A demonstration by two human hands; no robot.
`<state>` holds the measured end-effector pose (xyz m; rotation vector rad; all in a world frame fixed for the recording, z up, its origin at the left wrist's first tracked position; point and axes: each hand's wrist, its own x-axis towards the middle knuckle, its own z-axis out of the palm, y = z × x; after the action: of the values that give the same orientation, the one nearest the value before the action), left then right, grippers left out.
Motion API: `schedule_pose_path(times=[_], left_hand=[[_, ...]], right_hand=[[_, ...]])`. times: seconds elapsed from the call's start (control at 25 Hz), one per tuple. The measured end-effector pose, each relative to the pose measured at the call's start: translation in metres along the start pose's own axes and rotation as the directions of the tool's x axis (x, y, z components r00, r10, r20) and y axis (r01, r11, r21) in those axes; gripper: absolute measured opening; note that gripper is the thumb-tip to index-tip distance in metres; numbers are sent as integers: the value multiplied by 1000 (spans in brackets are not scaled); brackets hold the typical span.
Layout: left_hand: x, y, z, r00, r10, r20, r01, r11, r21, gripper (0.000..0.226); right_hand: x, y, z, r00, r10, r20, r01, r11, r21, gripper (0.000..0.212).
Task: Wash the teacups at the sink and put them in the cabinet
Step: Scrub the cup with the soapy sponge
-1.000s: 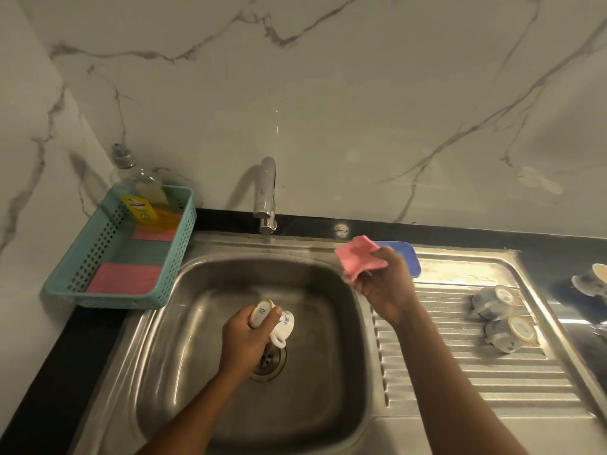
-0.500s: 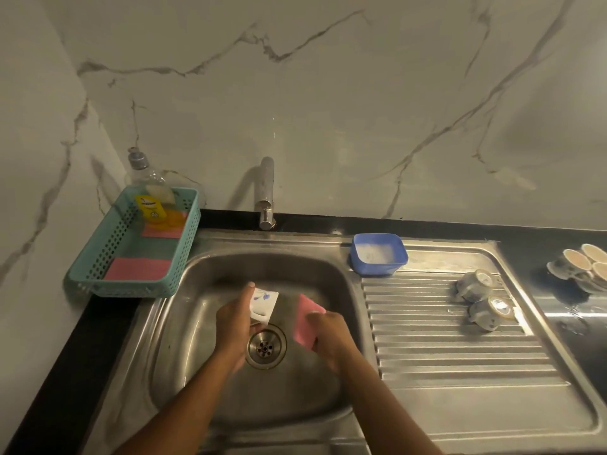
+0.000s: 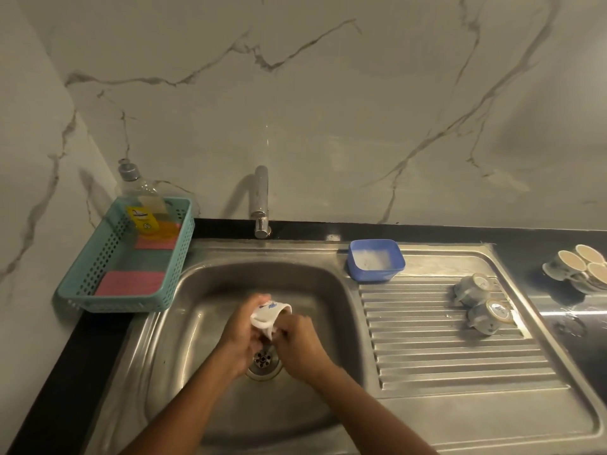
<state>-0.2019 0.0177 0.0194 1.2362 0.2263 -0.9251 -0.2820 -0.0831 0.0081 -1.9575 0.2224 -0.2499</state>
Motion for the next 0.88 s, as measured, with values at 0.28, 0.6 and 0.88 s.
schedule_pose_path(times=[0.28, 0.6, 0.88], left_hand=[[-1, 4, 9, 998, 28, 47, -37, 982, 184, 49], [14, -5, 27, 916, -10, -402, 22, 999, 26, 20], [6, 11, 22, 968, 248, 22, -249, 967, 49, 25]], right_hand=[[-4, -8, -12, 940, 342, 1, -313, 859, 406, 25], [-24, 7, 3, 981, -177, 78, 193, 925, -327, 30], [15, -32, -11, 838, 510, 196, -358, 241, 902, 26]])
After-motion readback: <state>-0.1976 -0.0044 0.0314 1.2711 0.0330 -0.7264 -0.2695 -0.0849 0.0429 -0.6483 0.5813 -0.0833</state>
